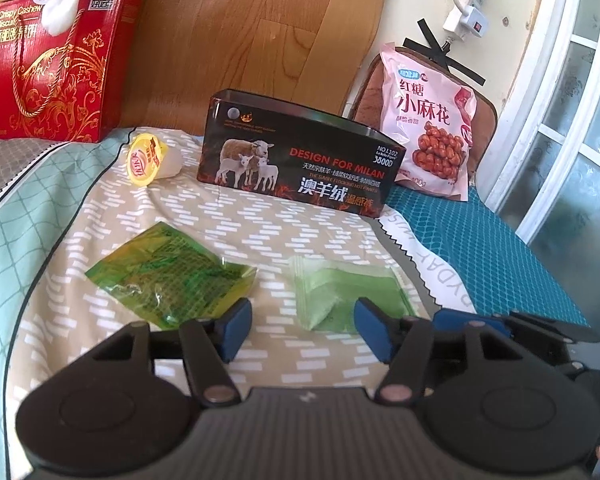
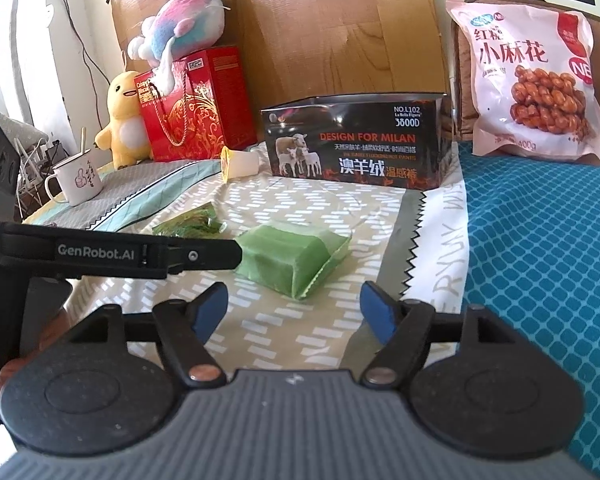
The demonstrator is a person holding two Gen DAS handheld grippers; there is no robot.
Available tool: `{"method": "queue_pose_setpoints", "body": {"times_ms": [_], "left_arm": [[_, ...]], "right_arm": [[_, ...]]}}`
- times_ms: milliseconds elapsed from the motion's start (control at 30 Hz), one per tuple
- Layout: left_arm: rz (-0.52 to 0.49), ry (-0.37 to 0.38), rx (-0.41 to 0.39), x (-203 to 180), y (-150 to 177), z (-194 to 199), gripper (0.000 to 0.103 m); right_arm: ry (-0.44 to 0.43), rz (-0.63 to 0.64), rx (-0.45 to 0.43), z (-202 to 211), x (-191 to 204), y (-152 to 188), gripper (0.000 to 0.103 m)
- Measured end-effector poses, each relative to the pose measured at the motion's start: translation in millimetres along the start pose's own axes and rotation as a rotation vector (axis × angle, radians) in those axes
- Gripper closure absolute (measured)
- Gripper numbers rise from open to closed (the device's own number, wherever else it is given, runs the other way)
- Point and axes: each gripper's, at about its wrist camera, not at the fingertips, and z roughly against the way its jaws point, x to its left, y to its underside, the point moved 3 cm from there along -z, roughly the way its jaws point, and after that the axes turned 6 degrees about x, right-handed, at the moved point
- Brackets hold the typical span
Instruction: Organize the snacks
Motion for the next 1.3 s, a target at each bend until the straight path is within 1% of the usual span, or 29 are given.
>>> {"method": "queue_pose_setpoints", "body": {"times_ms": [67, 167, 233, 267, 333, 400, 500, 600, 700, 800, 867, 1033, 1133, 1300], "left_arm": [[0.0, 0.0, 0.0, 0.2, -0.1, -0.1, 0.043], [0.001, -0.011, -0.008, 0.8, -0.4, 0.5, 0.033], [0.003, -0.022, -0.019, 1.9, -1.1, 1.9, 0.021], [0.005, -0.03, -0.027, 2.2, -1.1, 3.1, 0.017], [0.001, -0.051, -0.047, 1.7, -1.0, 6.0, 0.002], [-0.001, -0.086, -0.075, 1.3, -0.6, 10.2, 0.0], [0.002, -0.133, -0.116, 0.9, 1.6, 16.5, 0.0], [-0.006, -0.147, -0.163, 0.1, 5.6, 25.0, 0.0], [-0.012, -0.158, -0.186, 0.5, 10.7, 32.3, 0.0], [-0.014, -0.199, -0.228, -0.3, 15.1, 39.8, 0.0], [-0.04, -0.226, -0.274, -5.3, 17.6, 45.2, 0.0], [-0.153, -0.341, -0.375, -28.8, 26.4, 54.3, 0.0], [-0.156, -0.374, -0.402, -31.1, 27.6, 57.9, 0.0], [-0.142, -0.401, -0.432, -30.4, 29.1, 62.8, 0.0]], "right_arm": [[-0.001, 0.0, 0.0, -0.3, -0.7, -0.2, 0.027], [-0.001, -0.001, -0.001, -0.5, -0.8, -0.1, 0.026], [-0.002, -0.007, -0.003, -0.3, -1.4, -0.1, 0.025], [-0.005, -0.012, -0.003, -0.4, -2.1, -0.1, 0.025], [-0.011, -0.022, -0.004, -0.2, -4.4, -0.4, 0.025], [-0.015, -0.031, -0.006, 0.1, -6.0, -0.5, 0.025], [-0.019, -0.036, -0.007, 0.2, -6.6, -0.7, 0.025], [-0.024, -0.042, -0.009, 0.6, -7.8, -0.7, 0.025], [-0.02, -0.046, -0.01, 0.7, -7.8, -0.7, 0.024], [-0.016, -0.046, -0.012, 0.9, -7.4, -0.7, 0.024], [-0.013, -0.047, -0.013, 1.1, -7.5, -0.7, 0.023], [-0.001, -0.048, -0.02, 2.1, -8.1, -0.9, 0.02], [0.011, -0.052, -0.031, 3.6, -8.6, -0.7, 0.019], [0.024, -0.063, -0.052, 6.4, -10.4, -0.9, 0.019]]}}
